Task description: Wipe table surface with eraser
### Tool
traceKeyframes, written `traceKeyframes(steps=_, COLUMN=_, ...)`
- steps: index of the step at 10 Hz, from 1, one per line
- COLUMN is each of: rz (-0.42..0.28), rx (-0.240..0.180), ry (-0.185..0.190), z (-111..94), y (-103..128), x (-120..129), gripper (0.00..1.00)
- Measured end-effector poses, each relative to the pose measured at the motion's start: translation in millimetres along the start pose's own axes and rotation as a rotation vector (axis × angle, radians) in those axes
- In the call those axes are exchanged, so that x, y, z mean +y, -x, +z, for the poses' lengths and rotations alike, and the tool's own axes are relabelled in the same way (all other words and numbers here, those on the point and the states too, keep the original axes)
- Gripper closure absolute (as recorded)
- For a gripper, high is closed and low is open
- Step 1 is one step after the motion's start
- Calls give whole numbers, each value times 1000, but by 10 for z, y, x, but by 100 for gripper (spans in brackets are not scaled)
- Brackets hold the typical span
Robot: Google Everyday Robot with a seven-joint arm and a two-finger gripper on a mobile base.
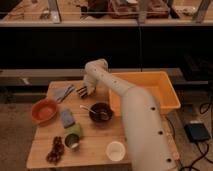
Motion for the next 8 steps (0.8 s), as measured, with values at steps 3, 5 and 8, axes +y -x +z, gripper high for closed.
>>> traceKeyframes(steps=3, rz=-46, rx=-58, ry=-11, z=-36, y=279, x=-12, gripper=90)
traceKeyframes(steps=5, rz=-68, rx=-103, ry=1, z=-122, y=413, x=208, gripper=90)
traceKeyframes(steps=8, rz=-93, rx=-135, ry=40, z=-201, y=530, x=526, gripper=90)
